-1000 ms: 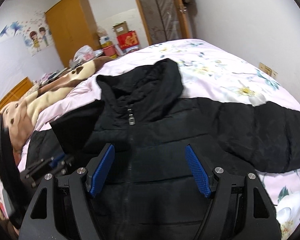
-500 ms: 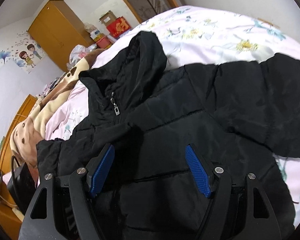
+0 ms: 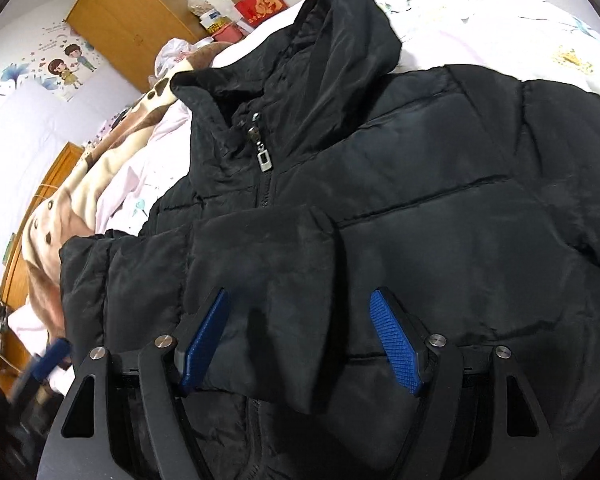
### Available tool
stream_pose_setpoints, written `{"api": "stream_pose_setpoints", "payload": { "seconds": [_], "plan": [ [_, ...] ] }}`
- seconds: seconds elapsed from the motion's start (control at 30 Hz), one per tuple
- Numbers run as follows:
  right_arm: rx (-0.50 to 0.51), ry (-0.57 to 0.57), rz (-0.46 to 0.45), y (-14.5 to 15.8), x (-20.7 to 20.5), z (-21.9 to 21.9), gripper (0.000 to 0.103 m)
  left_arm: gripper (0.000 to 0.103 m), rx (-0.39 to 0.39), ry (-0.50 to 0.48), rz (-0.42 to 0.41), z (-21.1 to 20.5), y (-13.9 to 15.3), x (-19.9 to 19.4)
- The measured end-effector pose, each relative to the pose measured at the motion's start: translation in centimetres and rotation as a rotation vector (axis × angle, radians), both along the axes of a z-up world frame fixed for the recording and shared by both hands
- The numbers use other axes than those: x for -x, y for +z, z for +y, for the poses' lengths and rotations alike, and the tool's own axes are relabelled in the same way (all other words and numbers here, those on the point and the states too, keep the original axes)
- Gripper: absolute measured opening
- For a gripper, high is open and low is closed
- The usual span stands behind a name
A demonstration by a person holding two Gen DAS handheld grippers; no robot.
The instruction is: Fold large clothes
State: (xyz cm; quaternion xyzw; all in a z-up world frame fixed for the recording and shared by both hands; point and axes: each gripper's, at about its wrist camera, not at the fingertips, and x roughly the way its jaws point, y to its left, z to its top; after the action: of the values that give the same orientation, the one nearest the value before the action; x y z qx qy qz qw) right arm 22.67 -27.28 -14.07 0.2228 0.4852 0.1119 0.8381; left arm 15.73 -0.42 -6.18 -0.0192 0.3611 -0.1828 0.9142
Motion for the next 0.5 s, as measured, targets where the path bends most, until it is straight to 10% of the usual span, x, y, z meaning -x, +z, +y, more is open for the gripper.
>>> {"api": "stream_pose_setpoints", "payload": {
  "seconds": [0.27,0.5],
  "plan": [
    [-0.023,0.003,0.030,-0.8,-0.2,0.6,0.005,0.070,-0.035,0.274,0.032,5.9,-0.8,-1.5],
    [0.008,-0.095,-0.130,4.4,1.8,-2.4,0.004,0.070,-0.038,0.304,0.006,6.0,-0.7,-2.4]
  ]
}}
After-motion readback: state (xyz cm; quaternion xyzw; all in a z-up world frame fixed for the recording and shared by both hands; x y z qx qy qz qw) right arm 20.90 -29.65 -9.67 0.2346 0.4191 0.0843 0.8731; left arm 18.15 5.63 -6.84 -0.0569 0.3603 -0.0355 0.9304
